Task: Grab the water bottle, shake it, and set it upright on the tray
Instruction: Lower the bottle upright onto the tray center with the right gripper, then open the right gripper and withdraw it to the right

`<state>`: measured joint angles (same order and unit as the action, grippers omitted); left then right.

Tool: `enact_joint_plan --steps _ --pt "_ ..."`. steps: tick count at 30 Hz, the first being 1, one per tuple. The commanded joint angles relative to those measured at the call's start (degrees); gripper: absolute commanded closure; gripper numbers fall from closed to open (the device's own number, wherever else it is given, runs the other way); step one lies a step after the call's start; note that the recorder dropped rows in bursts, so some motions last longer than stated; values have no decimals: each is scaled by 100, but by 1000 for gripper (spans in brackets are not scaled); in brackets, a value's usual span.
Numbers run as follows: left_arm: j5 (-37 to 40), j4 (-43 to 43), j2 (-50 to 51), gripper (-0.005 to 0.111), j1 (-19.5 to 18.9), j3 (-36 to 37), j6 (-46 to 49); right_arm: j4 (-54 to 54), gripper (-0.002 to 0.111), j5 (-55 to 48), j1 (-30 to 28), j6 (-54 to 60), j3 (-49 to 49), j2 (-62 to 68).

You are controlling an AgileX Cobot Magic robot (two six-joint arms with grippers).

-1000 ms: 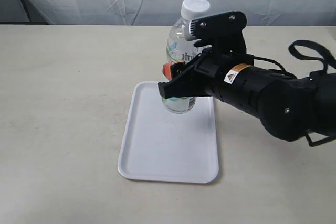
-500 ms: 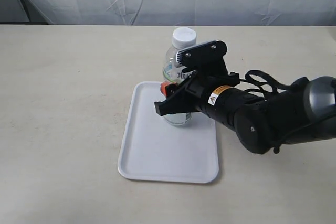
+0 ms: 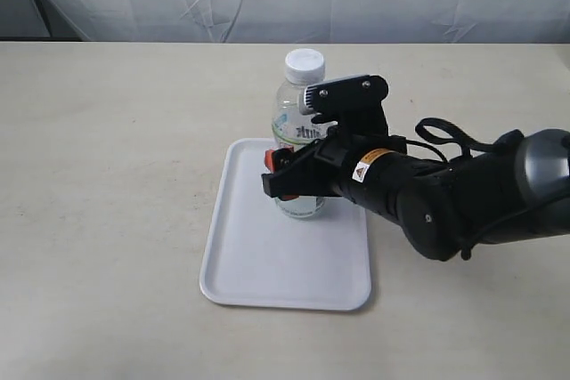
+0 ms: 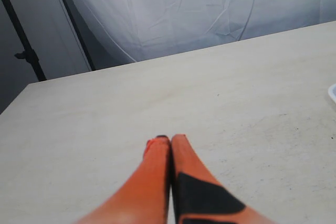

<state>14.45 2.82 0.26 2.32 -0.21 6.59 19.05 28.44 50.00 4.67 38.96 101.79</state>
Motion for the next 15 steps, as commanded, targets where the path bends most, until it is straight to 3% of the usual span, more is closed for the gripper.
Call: enact_joint_plan --steps 1,9,15 --pt "-77 -13 -26 106 2 21 -5 22 26 -364 -10 -18 19 -255" --pt "-77 -13 -26 106 2 21 -5 70 30 -1790 -10 -18 19 -1057" --pt "-77 -13 -26 106 2 21 -5 31 72 -3180 -10 163 19 -1351"
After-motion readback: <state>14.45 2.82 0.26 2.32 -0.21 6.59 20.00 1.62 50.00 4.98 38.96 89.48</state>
